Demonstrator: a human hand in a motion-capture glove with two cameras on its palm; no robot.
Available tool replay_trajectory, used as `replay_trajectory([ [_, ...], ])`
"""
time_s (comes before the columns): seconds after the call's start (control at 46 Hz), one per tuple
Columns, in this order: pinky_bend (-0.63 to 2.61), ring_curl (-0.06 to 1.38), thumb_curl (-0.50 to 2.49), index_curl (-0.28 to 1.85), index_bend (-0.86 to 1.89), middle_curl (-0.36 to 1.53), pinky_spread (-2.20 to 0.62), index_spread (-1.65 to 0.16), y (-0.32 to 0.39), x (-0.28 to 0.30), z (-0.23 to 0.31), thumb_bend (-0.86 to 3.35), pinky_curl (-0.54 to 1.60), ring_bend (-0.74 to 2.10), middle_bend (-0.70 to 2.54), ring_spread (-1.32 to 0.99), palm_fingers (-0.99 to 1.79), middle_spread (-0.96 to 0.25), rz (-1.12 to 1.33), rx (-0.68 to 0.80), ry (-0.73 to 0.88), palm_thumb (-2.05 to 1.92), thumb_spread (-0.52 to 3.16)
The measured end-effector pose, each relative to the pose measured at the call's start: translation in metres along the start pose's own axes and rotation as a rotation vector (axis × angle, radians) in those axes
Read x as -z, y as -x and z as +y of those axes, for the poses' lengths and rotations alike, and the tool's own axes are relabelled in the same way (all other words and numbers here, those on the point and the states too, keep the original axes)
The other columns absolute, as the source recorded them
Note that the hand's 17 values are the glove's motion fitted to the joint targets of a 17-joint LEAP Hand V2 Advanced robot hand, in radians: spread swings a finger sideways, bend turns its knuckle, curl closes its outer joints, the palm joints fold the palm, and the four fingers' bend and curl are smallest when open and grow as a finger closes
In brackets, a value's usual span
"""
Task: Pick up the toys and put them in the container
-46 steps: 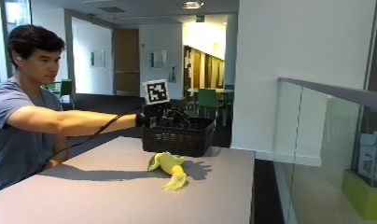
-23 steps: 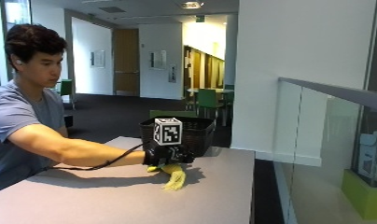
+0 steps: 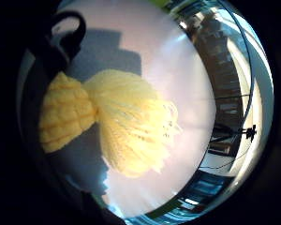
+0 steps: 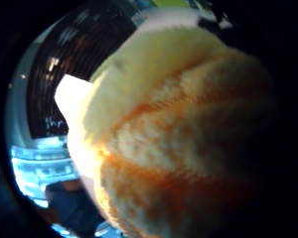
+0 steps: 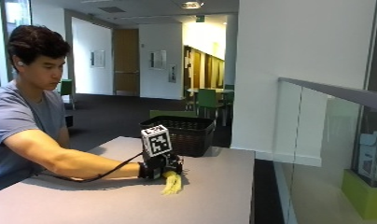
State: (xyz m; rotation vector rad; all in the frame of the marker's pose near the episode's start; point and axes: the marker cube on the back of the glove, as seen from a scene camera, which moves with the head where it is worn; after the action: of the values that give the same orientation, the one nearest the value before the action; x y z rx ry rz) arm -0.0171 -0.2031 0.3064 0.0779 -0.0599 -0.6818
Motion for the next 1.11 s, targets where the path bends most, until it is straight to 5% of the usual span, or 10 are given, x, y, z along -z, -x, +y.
replay_trajectory([
  [0.152,0.84,0.32,0.26,0.33,0.21,0.48,-0.33,-0.42,0.004,0.006,0.004,-0.1,0.29,0.74,0.37,-0.47,1.05,-0.36,0.085,-0.051,-0.247,-0.11,0.71],
  [0.304,0.81,0.42,0.26,0.44,0.35,0.62,-0.39,-0.39,0.003,0.009,-0.001,-0.08,0.34,0.9,0.71,-0.44,1.43,-0.37,0.178,-0.111,-0.271,-0.08,0.8],
  [0.435,0.81,0.51,0.26,0.51,0.47,0.69,-0.42,-0.36,0.015,0.016,-0.004,-0.05,0.36,1.16,0.89,-0.41,1.48,-0.36,0.094,-0.071,-0.172,-0.05,0.88],
  [0.782,0.88,0.58,0.28,0.64,0.69,0.76,-0.43,-0.29,0.005,0.056,-0.019,-0.03,0.42,1.35,1.14,-0.34,1.35,-0.3,0.228,-0.272,0.087,-0.01,1.02],
  [1.108,0.92,0.57,0.29,0.69,0.74,0.74,-0.43,-0.26,0.018,0.159,-0.037,-0.04,0.45,1.4,1.22,-0.32,1.3,-0.26,0.019,-0.417,0.119,-0.02,1.03],
])
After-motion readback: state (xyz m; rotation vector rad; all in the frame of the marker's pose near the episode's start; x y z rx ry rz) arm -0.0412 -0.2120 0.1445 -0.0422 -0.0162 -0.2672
